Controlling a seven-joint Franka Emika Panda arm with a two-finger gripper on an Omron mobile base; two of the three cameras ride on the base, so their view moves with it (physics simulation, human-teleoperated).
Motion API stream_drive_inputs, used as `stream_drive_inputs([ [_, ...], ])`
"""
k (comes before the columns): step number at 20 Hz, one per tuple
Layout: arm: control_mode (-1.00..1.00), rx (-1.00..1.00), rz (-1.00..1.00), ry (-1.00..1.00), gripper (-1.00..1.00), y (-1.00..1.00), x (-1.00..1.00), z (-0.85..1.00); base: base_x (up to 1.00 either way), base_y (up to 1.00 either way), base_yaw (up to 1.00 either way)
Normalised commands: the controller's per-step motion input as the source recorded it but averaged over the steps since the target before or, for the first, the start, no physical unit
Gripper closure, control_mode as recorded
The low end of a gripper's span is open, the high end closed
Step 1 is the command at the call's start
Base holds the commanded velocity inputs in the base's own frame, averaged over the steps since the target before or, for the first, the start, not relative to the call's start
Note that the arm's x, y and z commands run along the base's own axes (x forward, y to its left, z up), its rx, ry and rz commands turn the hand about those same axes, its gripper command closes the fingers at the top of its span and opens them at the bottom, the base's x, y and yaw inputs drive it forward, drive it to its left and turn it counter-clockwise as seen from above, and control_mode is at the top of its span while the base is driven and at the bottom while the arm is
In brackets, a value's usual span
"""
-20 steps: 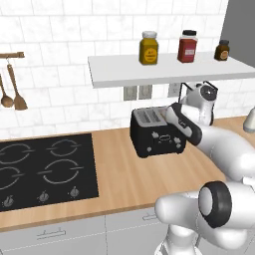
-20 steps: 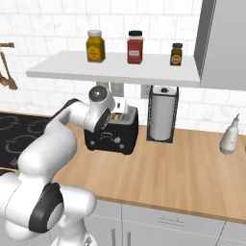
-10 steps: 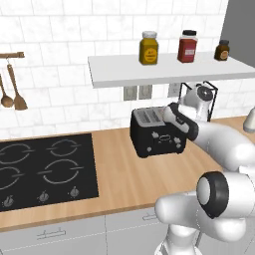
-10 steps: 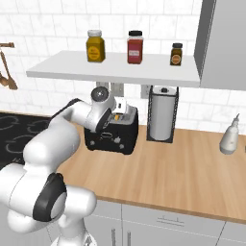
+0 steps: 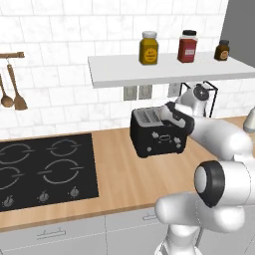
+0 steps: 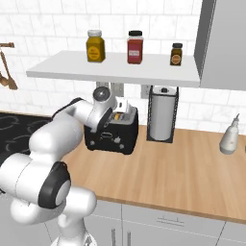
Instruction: Start the toaster. Once the lever pops up, take the bread to the plate on the dining counter.
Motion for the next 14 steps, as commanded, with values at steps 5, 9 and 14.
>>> stream_drive_inputs([
  [5,-1.00,0.03,0.00,0.00,-1.00,0.00,0.28,-0.01,0.00,0.00,0.00],
  [9,-1.00,0.03,0.00,0.00,-1.00,-0.05,0.14,-0.10,0.00,0.00,0.00],
  [14,-1.00,0.00,0.00,0.00,-1.00,-0.01,0.05,-0.19,0.00,0.00,0.00],
])
